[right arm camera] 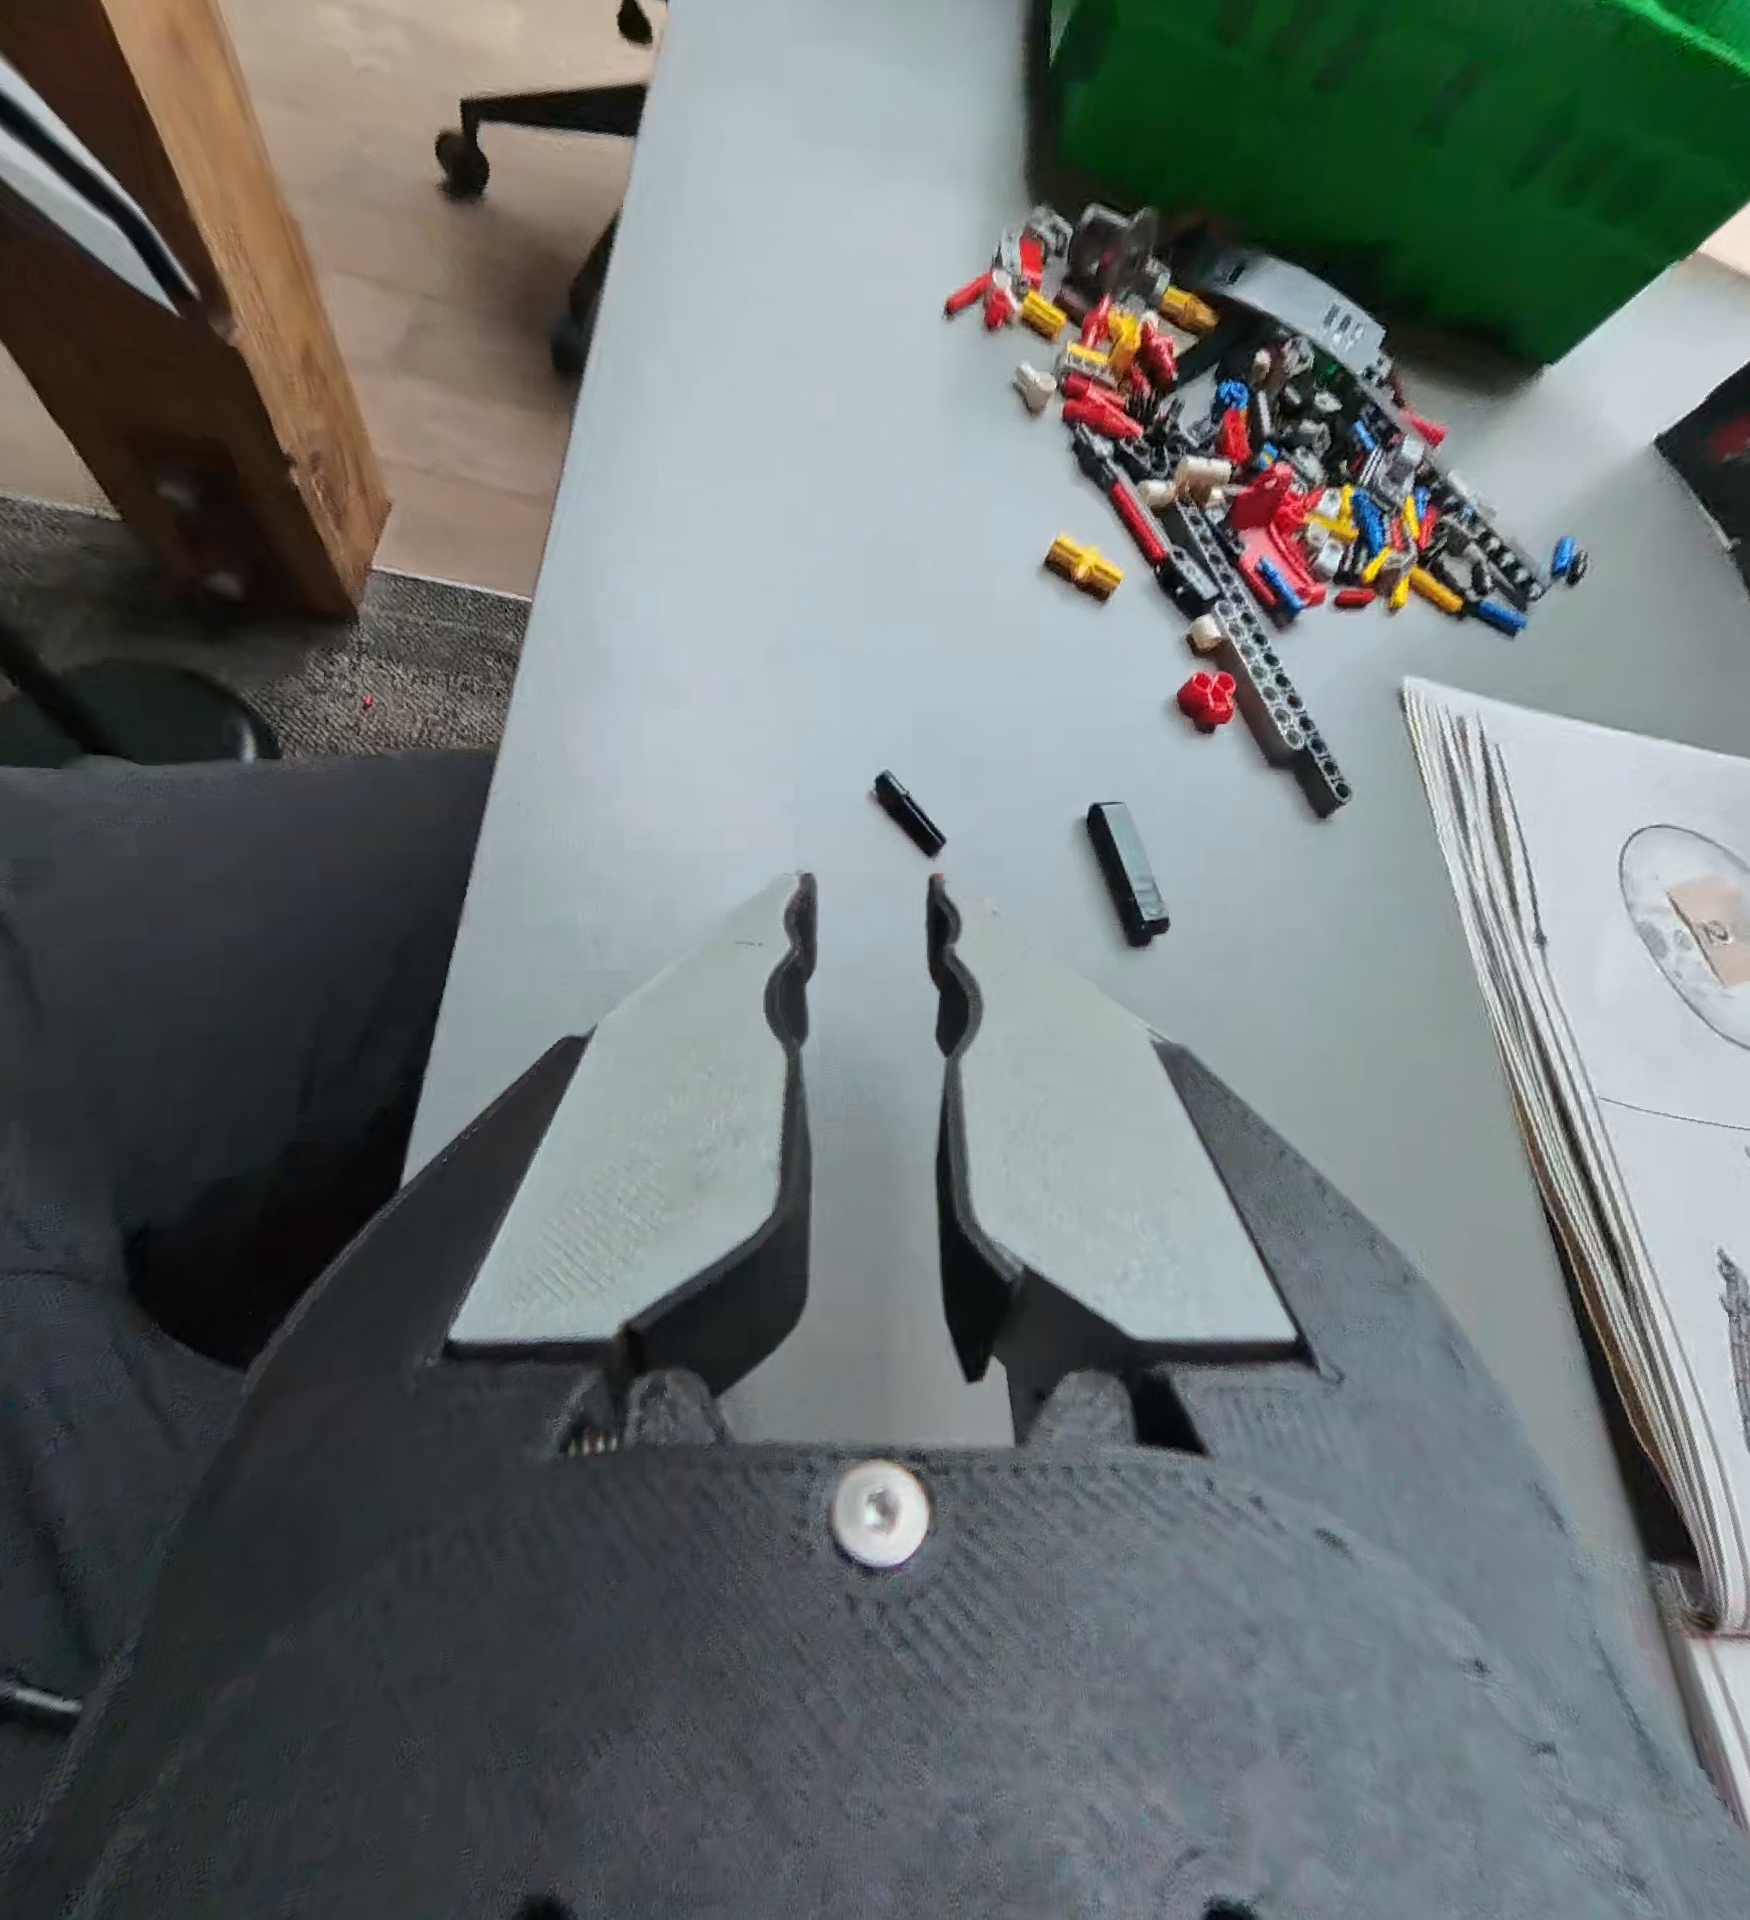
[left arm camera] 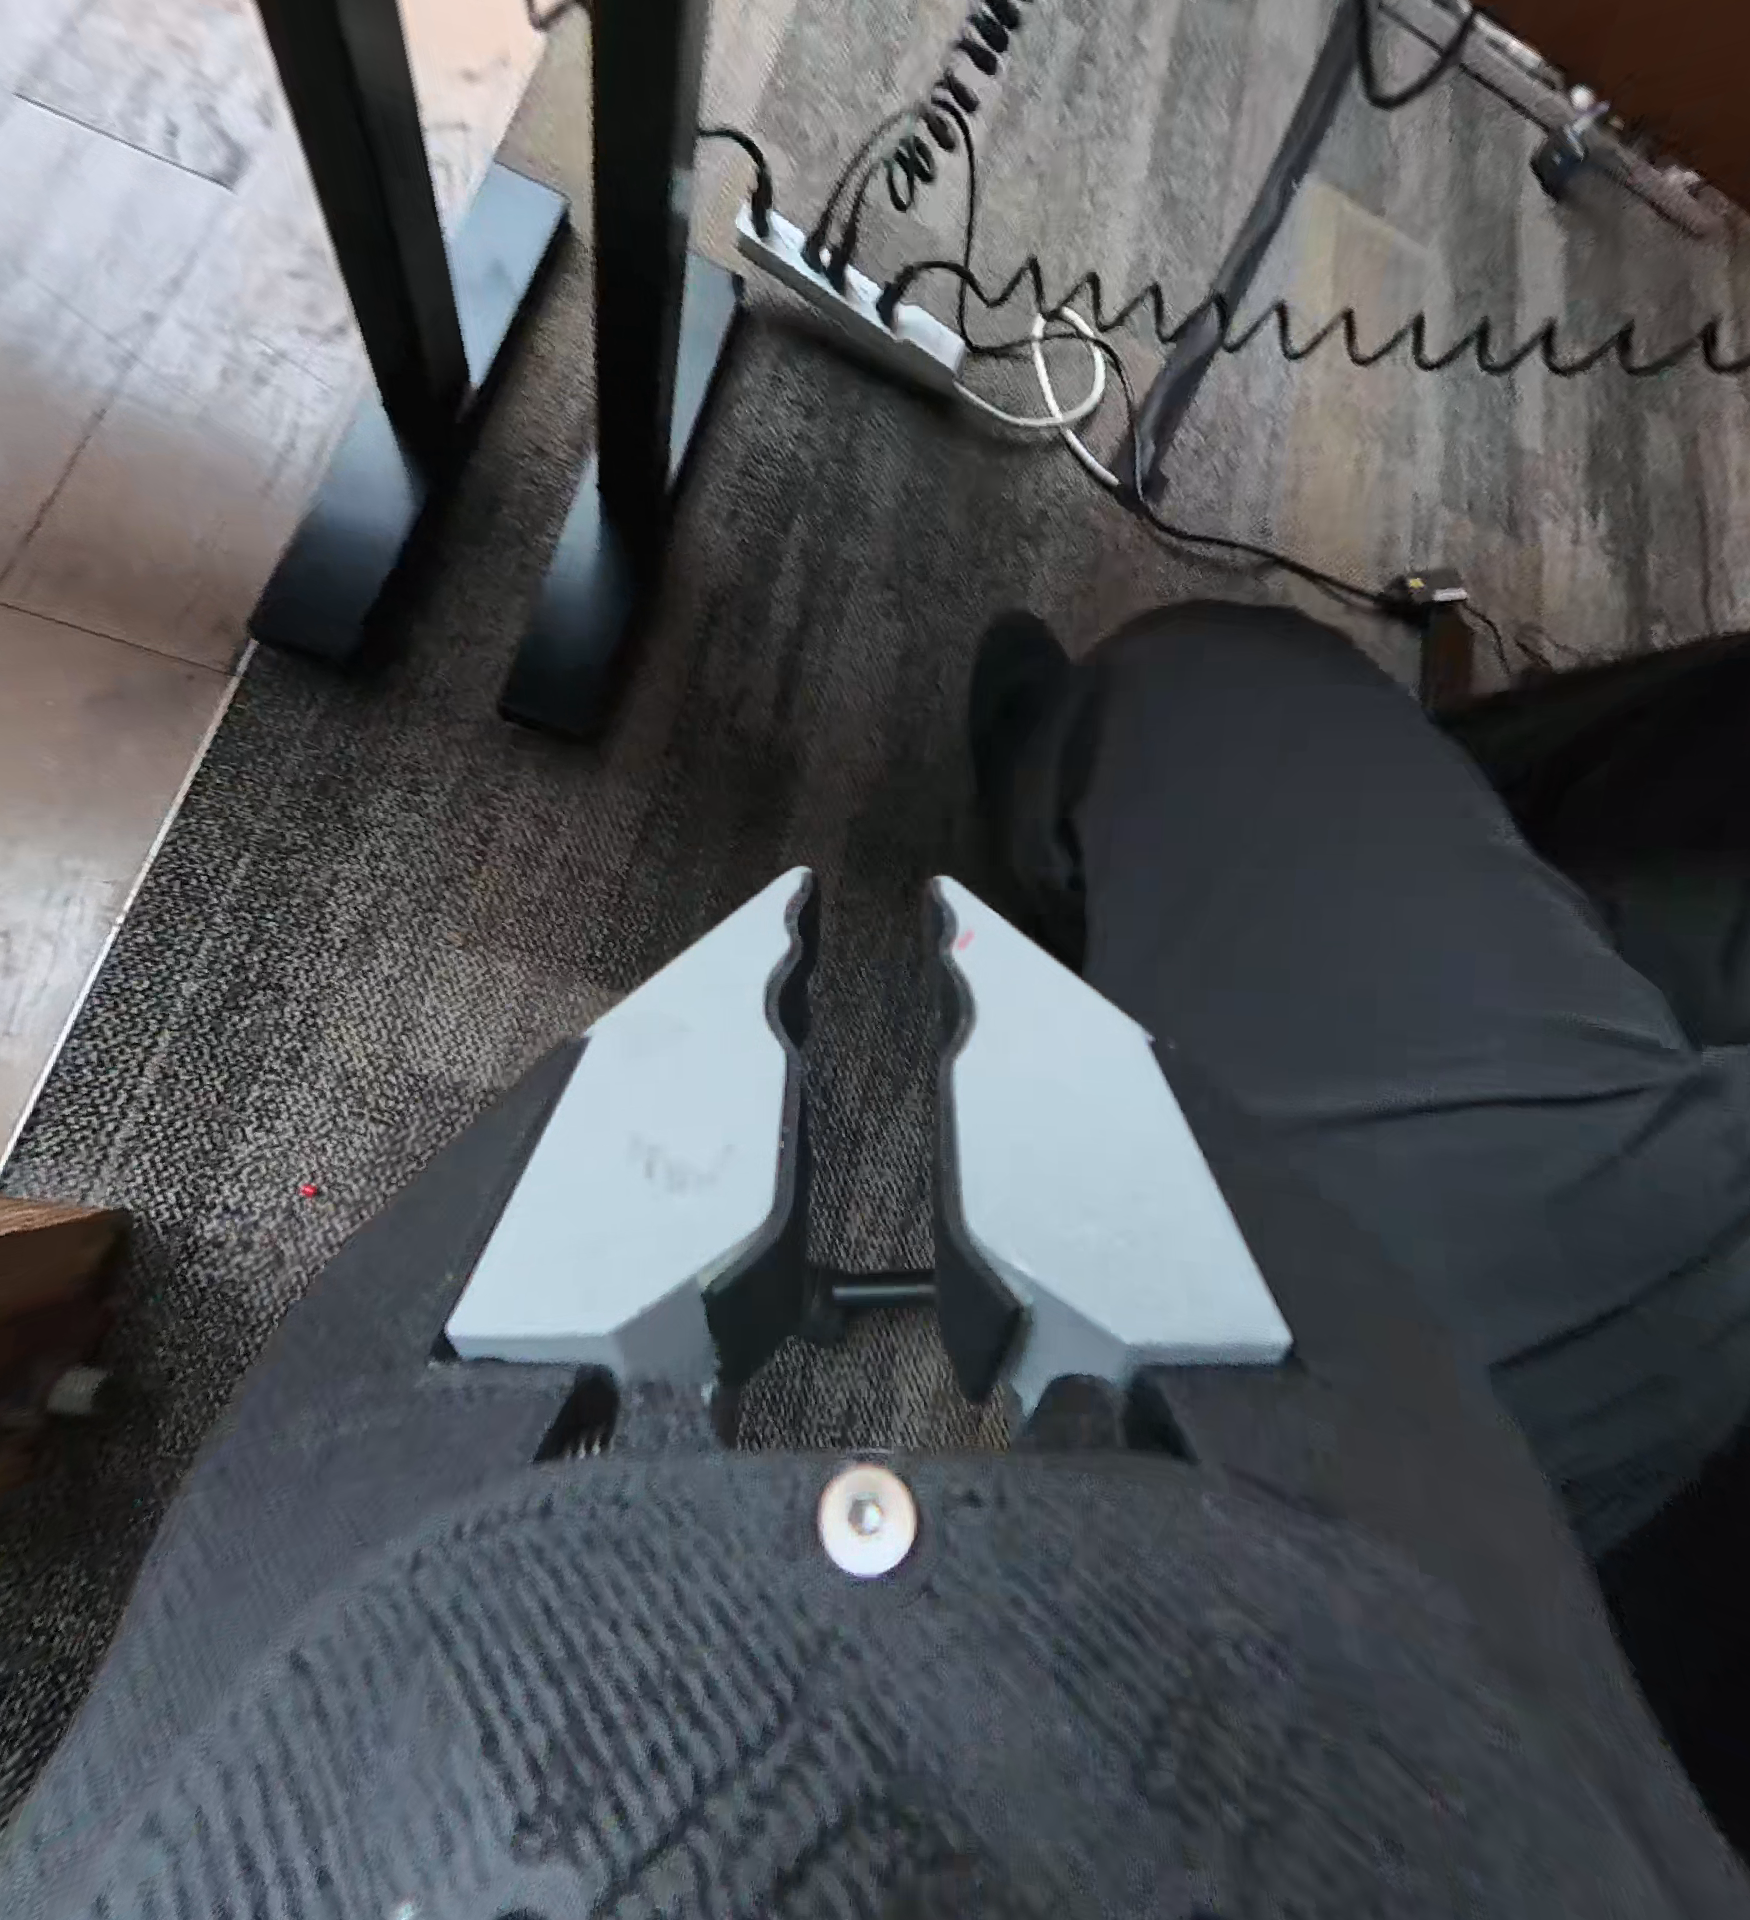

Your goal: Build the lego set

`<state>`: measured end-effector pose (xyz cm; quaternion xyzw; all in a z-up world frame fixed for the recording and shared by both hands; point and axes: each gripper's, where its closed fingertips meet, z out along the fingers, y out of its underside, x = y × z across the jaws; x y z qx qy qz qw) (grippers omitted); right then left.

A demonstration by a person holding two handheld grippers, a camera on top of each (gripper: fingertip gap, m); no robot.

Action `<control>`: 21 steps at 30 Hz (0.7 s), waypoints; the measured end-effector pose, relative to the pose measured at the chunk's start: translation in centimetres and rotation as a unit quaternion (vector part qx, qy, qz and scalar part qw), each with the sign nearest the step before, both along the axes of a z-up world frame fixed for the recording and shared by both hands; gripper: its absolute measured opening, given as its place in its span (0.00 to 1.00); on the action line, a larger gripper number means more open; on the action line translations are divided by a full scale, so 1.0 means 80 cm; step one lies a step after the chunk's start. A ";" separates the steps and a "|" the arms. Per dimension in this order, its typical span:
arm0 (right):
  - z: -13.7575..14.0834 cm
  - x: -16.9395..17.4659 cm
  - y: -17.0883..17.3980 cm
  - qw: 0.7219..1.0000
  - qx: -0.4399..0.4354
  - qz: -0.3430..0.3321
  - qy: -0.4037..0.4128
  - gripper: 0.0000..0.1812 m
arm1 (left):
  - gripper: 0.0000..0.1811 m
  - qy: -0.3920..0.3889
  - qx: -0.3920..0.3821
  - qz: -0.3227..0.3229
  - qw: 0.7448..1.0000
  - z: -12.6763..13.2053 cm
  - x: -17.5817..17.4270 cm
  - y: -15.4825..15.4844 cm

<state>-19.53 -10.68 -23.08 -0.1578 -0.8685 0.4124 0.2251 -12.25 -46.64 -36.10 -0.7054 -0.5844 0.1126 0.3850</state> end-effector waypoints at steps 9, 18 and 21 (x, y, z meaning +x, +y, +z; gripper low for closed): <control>-0.040 -0.042 -0.039 0.993 0.102 0.049 0.015 0.08 | 0.08 -0.034 -0.012 0.019 0.999 0.015 0.118 -0.007; -0.040 -0.132 -0.121 0.989 0.131 0.048 0.040 0.01 | 0.06 -0.097 -0.018 0.062 0.993 -0.045 0.219 -0.036; -0.028 -0.180 -0.153 0.985 0.170 -0.004 0.043 0.12 | 0.04 -0.107 -0.035 0.072 0.991 -0.088 0.190 -0.053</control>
